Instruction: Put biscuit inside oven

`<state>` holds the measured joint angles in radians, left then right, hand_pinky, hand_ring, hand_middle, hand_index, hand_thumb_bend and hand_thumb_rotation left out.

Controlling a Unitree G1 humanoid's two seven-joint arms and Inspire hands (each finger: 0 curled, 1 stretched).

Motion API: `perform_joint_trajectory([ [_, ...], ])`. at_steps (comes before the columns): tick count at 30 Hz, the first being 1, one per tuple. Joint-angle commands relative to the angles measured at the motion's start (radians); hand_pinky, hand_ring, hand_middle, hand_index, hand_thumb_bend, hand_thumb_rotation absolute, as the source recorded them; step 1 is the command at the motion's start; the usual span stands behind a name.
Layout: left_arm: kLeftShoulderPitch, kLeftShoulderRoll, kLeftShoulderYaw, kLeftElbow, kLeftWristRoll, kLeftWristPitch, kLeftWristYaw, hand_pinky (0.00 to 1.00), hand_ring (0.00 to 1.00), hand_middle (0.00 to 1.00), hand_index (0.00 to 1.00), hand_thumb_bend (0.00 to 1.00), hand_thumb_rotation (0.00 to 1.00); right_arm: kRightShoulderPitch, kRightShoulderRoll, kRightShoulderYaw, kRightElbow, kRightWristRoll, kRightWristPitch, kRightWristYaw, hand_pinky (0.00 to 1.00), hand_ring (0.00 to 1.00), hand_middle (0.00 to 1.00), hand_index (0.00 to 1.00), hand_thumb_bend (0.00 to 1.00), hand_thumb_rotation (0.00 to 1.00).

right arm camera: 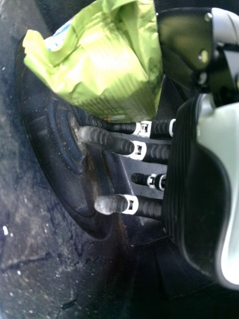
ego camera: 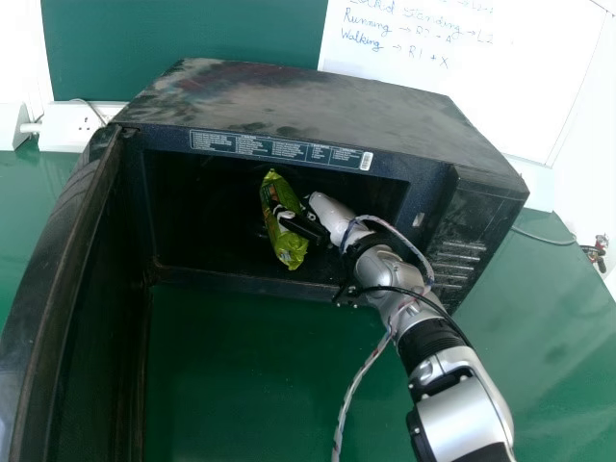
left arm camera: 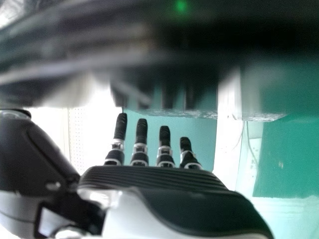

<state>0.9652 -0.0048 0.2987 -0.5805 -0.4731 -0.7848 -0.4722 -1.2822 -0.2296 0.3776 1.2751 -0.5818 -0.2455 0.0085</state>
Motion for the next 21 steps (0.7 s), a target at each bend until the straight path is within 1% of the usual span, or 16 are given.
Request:
perform_joint_trajectory([
  [1, -0.019, -0.017, 0.026, 0.027, 0.036, -0.05, 0.017, 0.76, 0.79, 0.82, 0.82, 0.8, 0.84, -0.016, -0.011, 0.004, 0.003, -0.001, -0.006, -0.02, 0.22, 0.22, 0.36, 0.48, 0.5, 0.04],
  [2, -0.028, -0.019, 0.032, 0.037, 0.049, -0.063, 0.024, 0.75, 0.79, 0.82, 0.82, 0.8, 0.84, -0.015, -0.011, 0.002, 0.003, 0.001, -0.007, -0.021, 0.26, 0.25, 0.39, 0.48, 0.51, 0.04],
  [3, -0.027, -0.016, 0.034, 0.042, 0.054, -0.063, 0.028, 0.76, 0.79, 0.82, 0.82, 0.8, 0.84, -0.014, -0.011, 0.002, 0.003, 0.001, -0.008, -0.022, 0.3, 0.31, 0.44, 0.49, 0.51, 0.04],
  [5, -0.01, -0.005, 0.027, 0.041, 0.046, -0.049, 0.032, 0.78, 0.8, 0.83, 0.82, 0.81, 0.84, -0.012, -0.009, 0.0, 0.003, 0.003, -0.003, -0.024, 0.39, 0.47, 0.56, 0.49, 0.51, 0.05],
  [6, -0.002, -0.004, 0.023, 0.04, 0.044, -0.044, 0.034, 0.8, 0.81, 0.83, 0.82, 0.83, 0.85, -0.011, -0.008, 0.0, 0.003, 0.003, 0.001, -0.027, 0.44, 0.57, 0.64, 0.49, 0.51, 0.05],
  [7, 0.002, -0.005, 0.022, 0.04, 0.047, -0.045, 0.037, 0.82, 0.81, 0.84, 0.82, 0.84, 0.85, -0.01, -0.007, -0.001, 0.002, 0.004, 0.004, -0.029, 0.47, 0.64, 0.69, 0.49, 0.51, 0.05],
  [8, 0.002, -0.009, 0.027, 0.042, 0.059, -0.052, 0.041, 0.84, 0.81, 0.84, 0.83, 0.84, 0.85, -0.008, -0.006, -0.001, 0.002, 0.005, 0.004, -0.03, 0.51, 0.7, 0.73, 0.59, 0.63, 0.06],
  [9, 0.002, -0.016, 0.036, 0.043, 0.081, -0.057, 0.049, 0.86, 0.81, 0.84, 0.83, 0.85, 0.85, -0.006, -0.006, -0.003, 0.001, 0.006, 0.004, -0.032, 0.54, 0.75, 0.78, 0.68, 0.71, 0.1],
  [11, 0.003, -0.029, 0.058, 0.043, 0.13, -0.067, 0.069, 0.87, 0.8, 0.83, 0.83, 0.85, 0.85, -0.004, -0.005, -0.007, 0.0, 0.012, 0.002, -0.03, 0.59, 0.81, 0.84, 0.77, 0.77, 0.19],
  [12, 0.002, -0.034, 0.063, 0.041, 0.146, -0.071, 0.078, 0.87, 0.8, 0.83, 0.83, 0.85, 0.85, -0.003, -0.006, -0.008, 0.0, 0.014, 0.001, -0.031, 0.62, 0.85, 0.88, 0.81, 0.78, 0.23],
  [15, 0.0, -0.052, 0.067, 0.035, 0.184, -0.073, 0.112, 0.84, 0.78, 0.82, 0.83, 0.85, 0.85, -0.002, -0.009, -0.005, 0.0, 0.01, -0.005, -0.037, 0.7, 0.92, 0.94, 0.86, 0.8, 0.32],
  [17, -0.002, -0.066, 0.074, 0.031, 0.218, -0.075, 0.135, 0.84, 0.79, 0.82, 0.83, 0.85, 0.86, -0.002, -0.012, -0.005, 0.0, 0.01, -0.007, -0.038, 0.73, 0.93, 0.97, 0.88, 0.82, 0.38],
  [19, -0.012, -0.07, 0.081, 0.041, 0.243, -0.088, 0.152, 0.84, 0.79, 0.82, 0.83, 0.85, 0.87, -0.001, -0.014, -0.006, -0.001, 0.011, -0.008, -0.037, 0.75, 0.95, 0.99, 0.91, 0.86, 0.5],
  [21, -0.025, -0.064, 0.083, 0.059, 0.251, -0.104, 0.163, 0.85, 0.8, 0.82, 0.83, 0.85, 0.87, 0.001, -0.017, -0.007, -0.002, 0.012, -0.01, -0.038, 0.76, 0.97, 1.0, 0.94, 0.87, 0.6],
])
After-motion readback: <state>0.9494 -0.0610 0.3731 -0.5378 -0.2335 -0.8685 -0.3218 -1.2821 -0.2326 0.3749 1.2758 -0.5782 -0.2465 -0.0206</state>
